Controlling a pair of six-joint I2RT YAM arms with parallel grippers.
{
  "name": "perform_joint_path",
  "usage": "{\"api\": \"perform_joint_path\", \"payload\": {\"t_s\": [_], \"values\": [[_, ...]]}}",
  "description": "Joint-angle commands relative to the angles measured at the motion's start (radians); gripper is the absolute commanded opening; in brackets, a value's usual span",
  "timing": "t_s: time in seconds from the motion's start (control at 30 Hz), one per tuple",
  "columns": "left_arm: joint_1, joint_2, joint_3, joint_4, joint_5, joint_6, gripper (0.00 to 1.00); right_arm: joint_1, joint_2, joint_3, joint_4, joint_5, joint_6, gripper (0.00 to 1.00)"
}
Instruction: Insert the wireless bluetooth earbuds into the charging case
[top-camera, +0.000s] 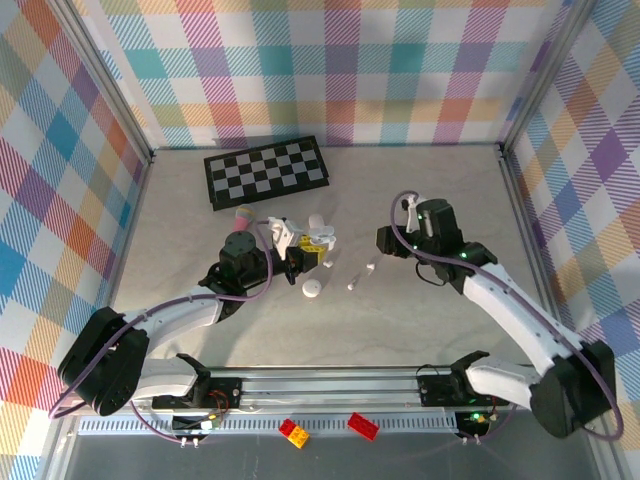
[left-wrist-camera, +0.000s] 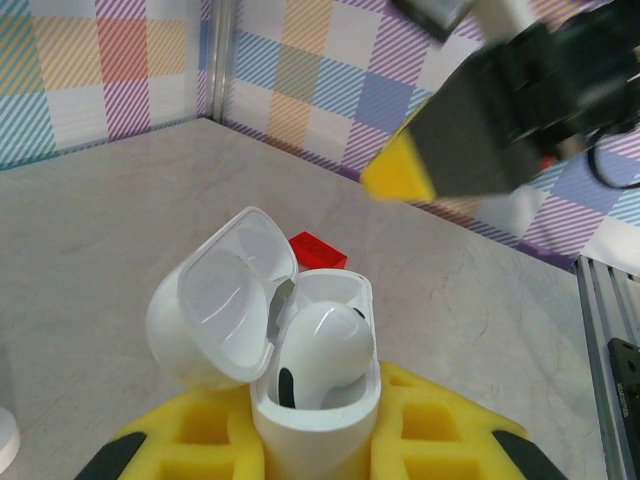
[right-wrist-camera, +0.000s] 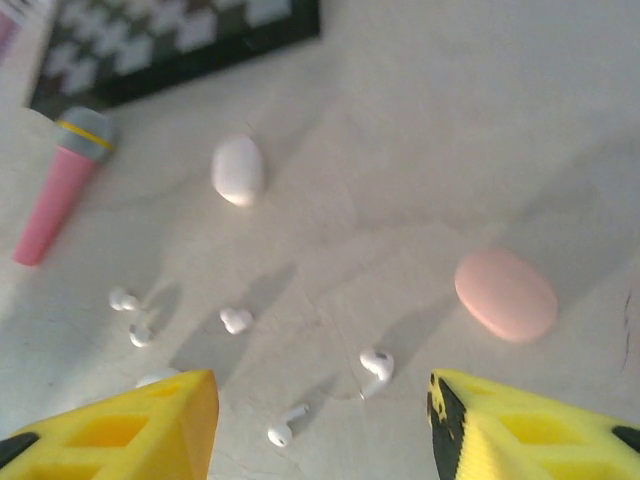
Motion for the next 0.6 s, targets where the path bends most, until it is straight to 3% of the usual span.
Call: {"api": "perform_joint_path", "payload": {"t_s": [0.0, 0.23, 0.57], "values": [[0.006, -0.027, -0.015, 0.066, 0.017, 0.013, 0.04, -0.041, 0.1, -0.018, -0.014, -0.115, 0.135, 0.56], [0.006, -0.048, -0.017, 0.037, 0.019, 0.025, 0.04, -0.095, 0.337, 0.007, 0.081, -0.308, 0.078, 0.52], [0.006, -0.044, -0.011, 0.034, 0.029, 0.021, 0.04, -0.114, 0.526, 0.061, 0.108, -0.355, 0.007, 0.46]]}}
